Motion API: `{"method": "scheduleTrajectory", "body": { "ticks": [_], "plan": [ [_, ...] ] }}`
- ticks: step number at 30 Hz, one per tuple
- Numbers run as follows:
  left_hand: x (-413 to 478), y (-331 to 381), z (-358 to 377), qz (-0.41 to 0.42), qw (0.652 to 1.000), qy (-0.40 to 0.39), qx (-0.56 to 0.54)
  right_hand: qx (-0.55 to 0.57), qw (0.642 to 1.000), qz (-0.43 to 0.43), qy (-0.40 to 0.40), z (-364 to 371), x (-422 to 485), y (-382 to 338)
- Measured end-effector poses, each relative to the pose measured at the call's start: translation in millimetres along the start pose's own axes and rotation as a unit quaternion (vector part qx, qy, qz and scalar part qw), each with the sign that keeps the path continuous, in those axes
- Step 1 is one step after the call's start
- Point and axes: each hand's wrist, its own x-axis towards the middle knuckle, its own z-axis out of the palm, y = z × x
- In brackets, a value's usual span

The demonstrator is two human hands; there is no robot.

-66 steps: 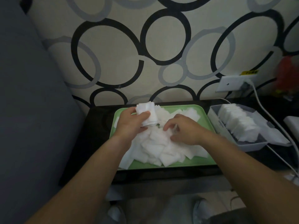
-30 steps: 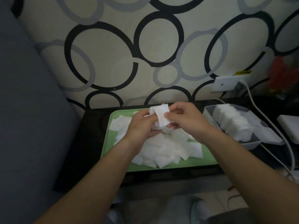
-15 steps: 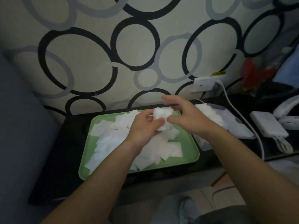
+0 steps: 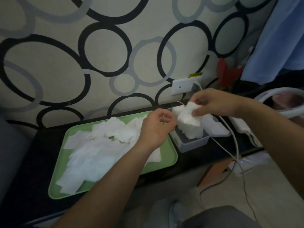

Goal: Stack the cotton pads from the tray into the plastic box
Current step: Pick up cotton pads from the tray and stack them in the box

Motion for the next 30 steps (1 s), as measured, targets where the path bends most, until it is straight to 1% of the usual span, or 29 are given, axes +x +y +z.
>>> {"method": "scheduleTrajectory", "body": {
  "ticks": [2,4,6,9,11,14,17,20,22,23,25,28,30],
  "plan": [
    [4.1,-1.2,10.8,0.042,0.990,-0.039,0.130,0.029,0.999,0.014,0.012,-7.2,-5.6,13.0],
    [6.7,0.1,22.6,0.086,0.960,-0.104,0.247,0.098,0.994,0.028,0.026,-11.2,-10.9,26.3],
    [9.8,4.2,32.0,0.111,0.922,-0.149,0.339,0.178,0.982,0.043,0.051,-13.0,-13.9,40.5],
    [19.2,6.9,43.2,0.125,0.878,-0.188,0.422,0.268,0.959,0.052,0.071,-9.8,-14.5,62.3],
    [24.3,5.9,46.7,0.125,0.861,-0.192,0.454,0.269,0.961,0.039,0.059,-2.8,-14.5,72.7],
    [29.6,0.7,50.0,0.110,0.852,-0.186,0.476,0.177,0.983,0.019,0.036,4.2,-15.9,80.8],
    [33.2,-5.0,49.0,0.085,0.870,-0.188,0.447,0.080,0.996,0.017,0.023,8.5,-12.7,82.9],
    [35.7,-7.2,46.8,0.064,0.884,-0.200,0.418,-0.040,0.999,0.006,0.018,13.8,-8.0,74.9],
    [36.5,-5.1,46.5,0.057,0.890,-0.206,0.404,-0.171,0.985,-0.005,0.000,18.3,-5.4,64.1],
    [36.3,-4.5,46.6,0.055,0.892,-0.209,0.398,-0.236,0.972,-0.004,-0.011,21.3,-3.5,59.8],
    [35.7,-4.1,46.6,0.055,0.898,-0.209,0.384,-0.326,0.944,0.022,-0.035,27.5,1.2,53.9],
    [34.4,-5.5,45.6,0.065,0.913,-0.188,0.357,-0.406,0.911,0.038,-0.064,37.0,8.0,47.8],
    [32.6,-6.0,45.2,0.076,0.915,-0.174,0.357,-0.423,0.902,0.046,-0.076,40.1,10.4,44.5]
  ]
}}
